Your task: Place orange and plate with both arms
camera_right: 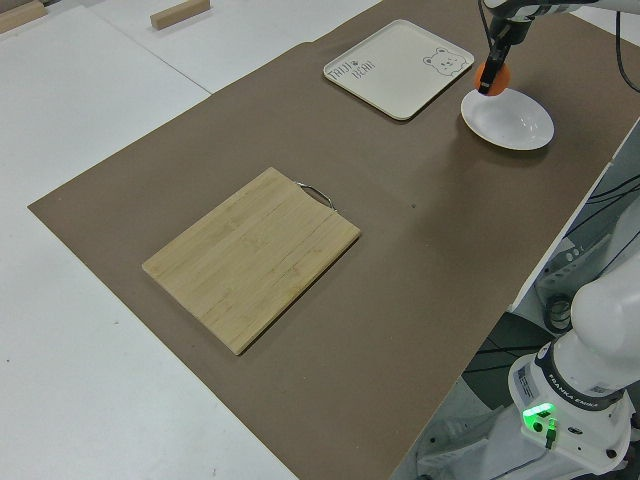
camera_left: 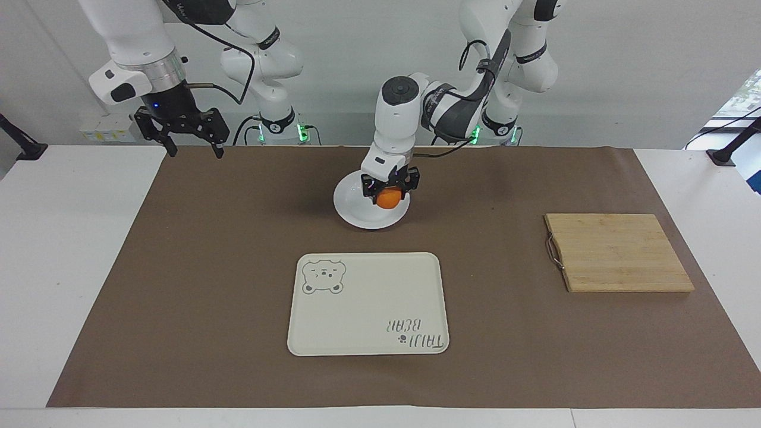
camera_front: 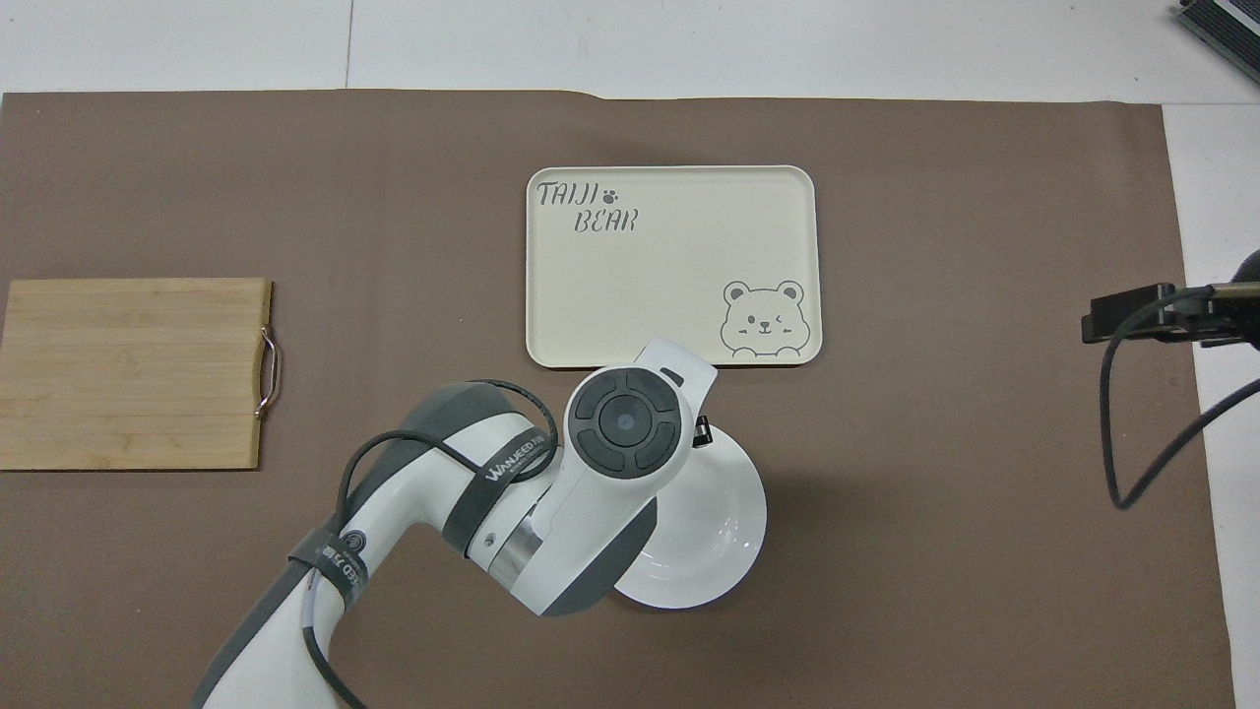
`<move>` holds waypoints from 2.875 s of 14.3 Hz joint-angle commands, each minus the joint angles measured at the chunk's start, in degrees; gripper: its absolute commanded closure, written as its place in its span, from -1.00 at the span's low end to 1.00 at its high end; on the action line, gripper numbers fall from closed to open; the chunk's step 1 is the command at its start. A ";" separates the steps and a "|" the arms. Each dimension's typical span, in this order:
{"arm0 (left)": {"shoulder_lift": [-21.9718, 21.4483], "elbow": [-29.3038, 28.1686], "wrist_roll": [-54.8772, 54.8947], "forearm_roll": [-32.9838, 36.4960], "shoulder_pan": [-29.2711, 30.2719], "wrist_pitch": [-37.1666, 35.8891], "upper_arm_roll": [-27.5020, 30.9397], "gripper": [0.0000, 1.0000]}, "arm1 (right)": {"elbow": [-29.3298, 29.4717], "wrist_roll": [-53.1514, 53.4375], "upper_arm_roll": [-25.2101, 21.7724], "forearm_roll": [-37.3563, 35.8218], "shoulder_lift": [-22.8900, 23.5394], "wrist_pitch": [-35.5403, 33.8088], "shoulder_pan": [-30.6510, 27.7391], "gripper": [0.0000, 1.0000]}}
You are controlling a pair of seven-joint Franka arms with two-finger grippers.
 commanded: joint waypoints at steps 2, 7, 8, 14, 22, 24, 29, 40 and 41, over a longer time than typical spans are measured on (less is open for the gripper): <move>-1.53 -6.15 -5.53 -0.88 -5.45 5.44 0.95 1.00 | -0.52 -0.76 0.20 1.41 -0.45 0.05 -0.61 -1.00; 1.44 -10.20 -10.90 -0.97 -8.79 14.84 0.95 1.00 | -0.44 -0.76 0.20 1.41 -0.45 0.05 -0.61 -1.00; 2.07 -10.20 -12.04 -1.05 -9.32 16.41 0.95 0.85 | -0.52 -0.76 0.20 1.41 -0.45 0.05 -0.61 -1.00; -1.69 -8.80 -12.06 -0.97 -7.14 11.27 1.21 -1.00 | -0.44 -0.76 0.20 1.41 -0.45 0.05 -0.61 -1.00; -7.42 3.58 2.87 -0.97 5.42 -9.83 1.65 -1.00 | -0.44 -0.76 0.20 1.41 -0.45 0.05 -0.61 -1.00; -7.77 6.75 7.87 -0.97 8.32 -12.65 1.74 -1.00 | -0.44 -0.76 0.20 1.41 -0.45 0.05 -0.61 -1.00; -7.86 12.82 24.56 -0.26 17.98 -18.36 1.82 -1.00 | -0.52 -0.76 0.20 1.41 -0.45 0.05 -0.61 -1.00; -12.51 13.18 54.47 -0.18 38.38 -25.83 2.09 -1.00 | -0.52 -0.76 0.20 1.41 -0.45 0.05 -0.61 -1.00; -13.73 13.09 54.48 0.43 39.00 -27.33 2.00 -1.00 | -0.52 -0.76 0.20 1.41 -0.45 0.05 -0.61 -1.00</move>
